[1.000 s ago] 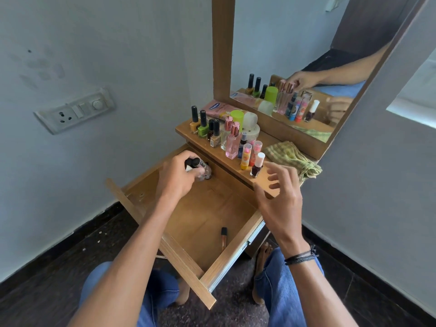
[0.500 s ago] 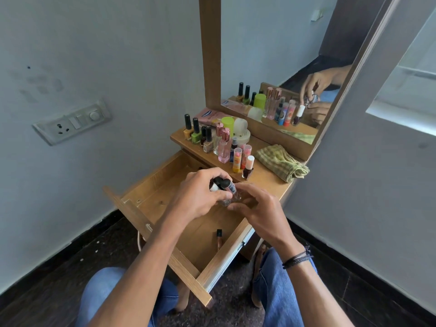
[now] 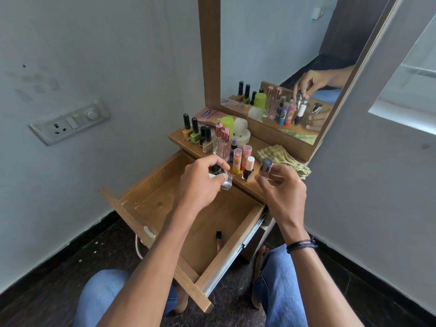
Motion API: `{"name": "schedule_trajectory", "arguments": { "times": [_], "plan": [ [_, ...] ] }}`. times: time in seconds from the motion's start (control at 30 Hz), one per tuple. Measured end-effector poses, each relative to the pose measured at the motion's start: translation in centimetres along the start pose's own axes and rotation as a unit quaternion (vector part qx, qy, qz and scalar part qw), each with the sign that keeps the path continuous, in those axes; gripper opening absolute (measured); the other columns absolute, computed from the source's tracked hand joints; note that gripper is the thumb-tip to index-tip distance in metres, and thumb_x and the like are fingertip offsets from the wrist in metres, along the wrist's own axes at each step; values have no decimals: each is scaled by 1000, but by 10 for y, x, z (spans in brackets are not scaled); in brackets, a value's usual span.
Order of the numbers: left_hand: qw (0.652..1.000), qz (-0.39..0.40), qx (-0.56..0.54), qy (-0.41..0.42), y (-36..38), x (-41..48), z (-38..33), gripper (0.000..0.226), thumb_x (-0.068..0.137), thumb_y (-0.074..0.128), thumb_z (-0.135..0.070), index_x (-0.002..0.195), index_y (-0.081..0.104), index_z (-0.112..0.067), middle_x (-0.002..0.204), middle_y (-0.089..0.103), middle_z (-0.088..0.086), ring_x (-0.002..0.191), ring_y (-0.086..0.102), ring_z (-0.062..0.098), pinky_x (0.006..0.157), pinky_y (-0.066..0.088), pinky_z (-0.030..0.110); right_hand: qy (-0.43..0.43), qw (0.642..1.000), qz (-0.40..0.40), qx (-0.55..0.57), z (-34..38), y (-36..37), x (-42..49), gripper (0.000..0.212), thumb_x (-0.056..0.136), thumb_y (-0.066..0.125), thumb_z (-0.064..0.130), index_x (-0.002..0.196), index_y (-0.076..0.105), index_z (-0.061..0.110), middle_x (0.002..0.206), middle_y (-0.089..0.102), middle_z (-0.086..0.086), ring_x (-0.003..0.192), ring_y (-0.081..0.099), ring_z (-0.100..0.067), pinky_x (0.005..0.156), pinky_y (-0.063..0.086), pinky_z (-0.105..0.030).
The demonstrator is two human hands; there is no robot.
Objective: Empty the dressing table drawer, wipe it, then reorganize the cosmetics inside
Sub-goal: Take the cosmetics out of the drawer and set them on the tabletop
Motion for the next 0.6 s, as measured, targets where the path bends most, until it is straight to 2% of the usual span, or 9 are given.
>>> {"name": "schedule_trajectory", "arguments": {
  "times": [0.1,0.13,0.2,0.3,0.47,0.6],
  "plan": [
    [1000,-13,7,-7,1,5,-1,16,90,75,-15,95,71,-30,108,69,-2,92,71,20,68,64,41,-11,997,-4,-80,-1,9,11,21,84,81,25,103,75,18,99,72,6,81,63,-5,71,46,-14],
    [1000,-14,6,-8,1,6,-1,16,90,75,-15,95,71,-29,108,70,-1,92,72,20,68,64,41,-14,995,-2,-99,-2,12,14,22,85,81,24,105,76,16,100,72,6,81,61,-5,70,44,-14],
    [1000,-14,8,-8,1,8,0,16,90,75,-15,96,71,-29,109,70,-1,93,72,20,68,64,42,-12,994,6,-111,-3,17,19,25,85,81,21,109,76,15,100,73,3,82,62,-9,76,51,-24],
    [1000,-2,11,-5,3,10,1,20,89,76,-16,96,69,-34,111,72,-3,94,72,20,69,64,42,0,994,20,-108,-7,20,21,27,85,81,20,111,76,15,99,74,1,88,66,-16,84,56,-34],
    [999,26,21,6,8,7,2,35,87,78,-15,105,59,-38,116,72,-6,96,72,18,69,64,43,4,998,16,-65,-13,18,14,41,87,79,15,127,70,17,109,72,4,93,68,-9,91,56,-30],
    [999,36,16,12,8,2,0,38,85,80,-16,106,56,-37,116,73,-7,98,71,16,73,64,44,-43,998,-26,-30,-7,8,-5,32,86,72,2,115,71,14,107,64,6,89,66,-11,84,60,-33]
  ]
}}
Point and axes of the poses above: each hand's wrist, its own x-axis towards the middle knuckle, its own y-axis out of the palm, z = x × y, the point moved 3 cm from there along x, towards the middle knuckle
